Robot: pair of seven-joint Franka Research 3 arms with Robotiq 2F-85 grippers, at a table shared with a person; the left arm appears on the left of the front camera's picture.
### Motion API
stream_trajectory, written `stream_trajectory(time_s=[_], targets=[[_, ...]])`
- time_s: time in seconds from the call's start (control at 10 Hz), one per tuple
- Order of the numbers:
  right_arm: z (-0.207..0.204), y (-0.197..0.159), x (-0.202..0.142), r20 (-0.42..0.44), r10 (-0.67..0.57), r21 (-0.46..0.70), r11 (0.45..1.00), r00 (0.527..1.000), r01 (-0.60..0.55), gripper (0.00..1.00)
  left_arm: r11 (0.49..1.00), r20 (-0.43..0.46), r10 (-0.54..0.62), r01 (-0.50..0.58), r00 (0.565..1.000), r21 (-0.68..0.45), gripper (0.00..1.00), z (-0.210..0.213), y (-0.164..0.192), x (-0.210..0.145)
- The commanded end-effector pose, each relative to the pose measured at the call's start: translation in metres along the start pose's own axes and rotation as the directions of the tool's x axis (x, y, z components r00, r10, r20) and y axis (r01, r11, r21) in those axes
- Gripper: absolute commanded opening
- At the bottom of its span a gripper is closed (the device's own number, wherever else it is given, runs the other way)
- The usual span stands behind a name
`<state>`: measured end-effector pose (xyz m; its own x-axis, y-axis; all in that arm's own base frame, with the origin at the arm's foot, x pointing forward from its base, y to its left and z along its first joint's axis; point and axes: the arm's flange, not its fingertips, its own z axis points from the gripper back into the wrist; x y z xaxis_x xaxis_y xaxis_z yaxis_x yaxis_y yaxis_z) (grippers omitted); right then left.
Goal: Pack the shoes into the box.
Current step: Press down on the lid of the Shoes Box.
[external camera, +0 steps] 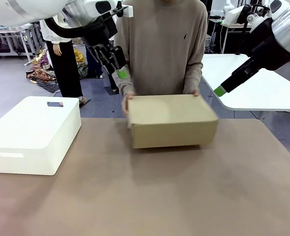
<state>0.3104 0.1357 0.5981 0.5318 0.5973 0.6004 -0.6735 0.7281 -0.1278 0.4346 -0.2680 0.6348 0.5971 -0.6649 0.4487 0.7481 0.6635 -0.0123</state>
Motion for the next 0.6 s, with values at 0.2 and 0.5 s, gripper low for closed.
stream_trajectory(time_s=[0.2, 0.5], targets=[[0.003, -0.001, 0.004, -0.014, -0.003, -0.008, 1.0, 1.0, 0.003, 1.0, 0.999, 0.039, -0.035, 0.034, 0.999, 0.032, 1.0, 0.024, -0.004, -0.034], [0.003, -0.001, 0.004, -0.014, -0.003, -0.008, 1.0, 1.0, 0.003, 1.0, 0.999, 0.06, -0.029, 0.027, 0.998, 0.032, 1.0, 0.03, 0.0, -0.051]])
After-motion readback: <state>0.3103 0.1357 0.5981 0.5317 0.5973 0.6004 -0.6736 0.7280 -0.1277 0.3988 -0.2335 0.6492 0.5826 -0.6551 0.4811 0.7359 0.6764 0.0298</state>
